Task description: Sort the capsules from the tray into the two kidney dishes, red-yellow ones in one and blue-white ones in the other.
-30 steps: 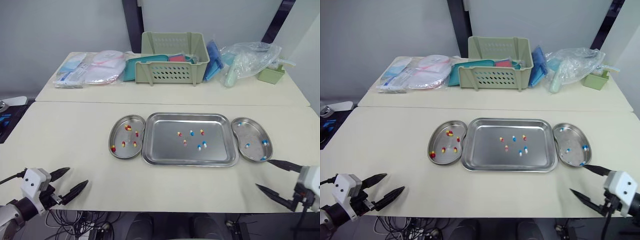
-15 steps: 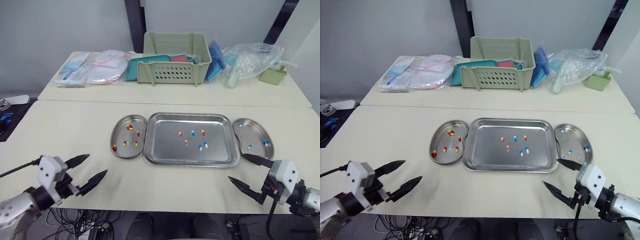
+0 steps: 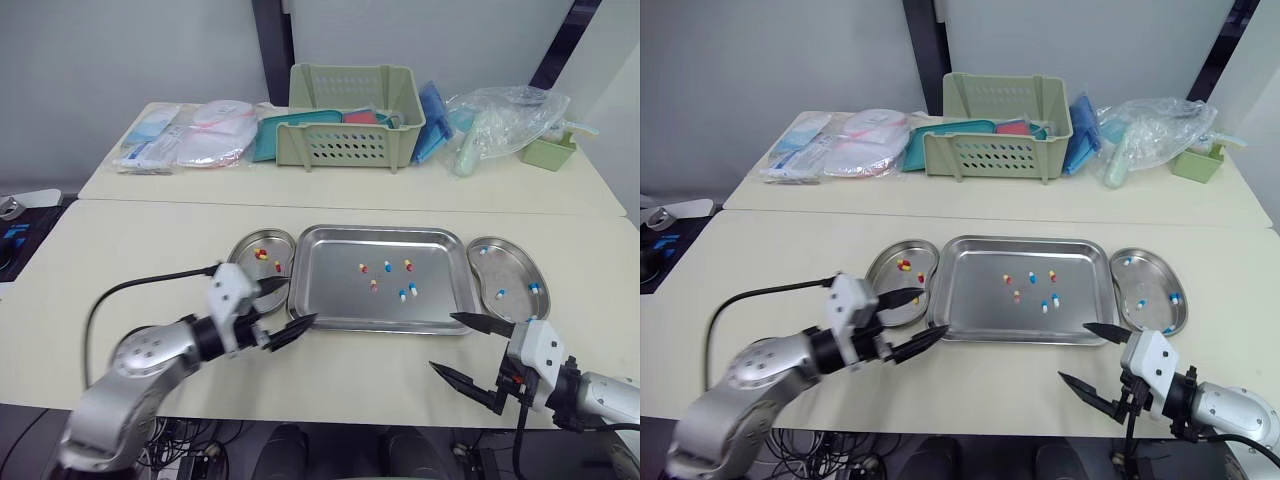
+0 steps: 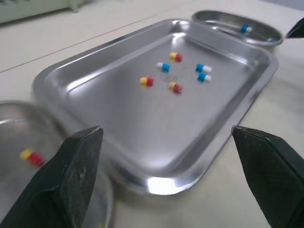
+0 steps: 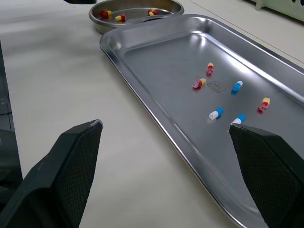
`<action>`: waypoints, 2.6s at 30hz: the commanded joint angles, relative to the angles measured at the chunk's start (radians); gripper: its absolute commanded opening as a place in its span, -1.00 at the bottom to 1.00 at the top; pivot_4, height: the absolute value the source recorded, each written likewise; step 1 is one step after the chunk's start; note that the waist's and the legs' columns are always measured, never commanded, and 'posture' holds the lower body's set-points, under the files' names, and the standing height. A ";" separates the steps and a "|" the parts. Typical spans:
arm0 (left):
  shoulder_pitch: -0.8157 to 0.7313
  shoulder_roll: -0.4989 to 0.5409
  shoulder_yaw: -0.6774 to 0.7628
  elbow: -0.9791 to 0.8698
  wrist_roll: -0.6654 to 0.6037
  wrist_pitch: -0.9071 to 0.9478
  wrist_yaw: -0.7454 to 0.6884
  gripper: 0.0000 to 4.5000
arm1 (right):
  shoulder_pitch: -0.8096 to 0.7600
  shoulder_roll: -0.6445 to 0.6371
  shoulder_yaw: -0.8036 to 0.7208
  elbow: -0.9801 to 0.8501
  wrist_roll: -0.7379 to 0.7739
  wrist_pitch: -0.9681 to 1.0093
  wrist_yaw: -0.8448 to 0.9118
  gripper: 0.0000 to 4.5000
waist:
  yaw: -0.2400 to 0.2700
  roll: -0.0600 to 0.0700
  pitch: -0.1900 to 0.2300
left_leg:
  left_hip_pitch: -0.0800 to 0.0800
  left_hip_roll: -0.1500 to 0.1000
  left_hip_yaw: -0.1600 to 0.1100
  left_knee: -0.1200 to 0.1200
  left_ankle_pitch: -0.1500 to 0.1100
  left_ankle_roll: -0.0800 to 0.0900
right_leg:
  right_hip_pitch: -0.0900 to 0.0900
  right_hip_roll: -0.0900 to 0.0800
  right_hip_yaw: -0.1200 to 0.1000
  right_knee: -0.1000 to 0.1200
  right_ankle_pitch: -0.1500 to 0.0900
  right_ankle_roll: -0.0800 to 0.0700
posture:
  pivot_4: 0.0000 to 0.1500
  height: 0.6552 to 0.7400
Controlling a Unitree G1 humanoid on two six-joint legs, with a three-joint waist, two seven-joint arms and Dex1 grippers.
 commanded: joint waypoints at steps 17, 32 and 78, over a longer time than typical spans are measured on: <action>-0.372 -0.296 -0.291 0.274 0.207 0.217 0.243 0.17 | 0.157 0.062 0.039 0.042 -0.073 -0.171 -0.036 1.00 | -0.003 0.000 0.000 | 0.000 0.000 0.000 0.000 0.000 0.000 | 0.000 0.000 0.000 0.000 0.000 0.000 | 1.00 1.00; -0.404 -0.419 -0.343 0.413 0.307 0.191 0.260 0.17 | 0.176 0.061 0.056 0.024 -0.082 -0.180 -0.060 1.00 | -0.003 0.000 0.000 | 0.000 -0.001 0.000 0.001 0.000 0.000 | 0.000 0.000 0.000 0.000 0.000 0.000 | 1.00 1.00; -0.279 0.132 0.094 0.006 0.085 0.405 -0.043 -0.98 | 0.043 0.002 0.078 -0.006 -0.054 -0.152 -0.024 1.00 | -0.005 0.001 0.000 | 0.000 0.000 -0.001 0.000 0.000 0.000 | 0.000 0.000 0.000 0.000 0.000 0.000 | 1.00 1.00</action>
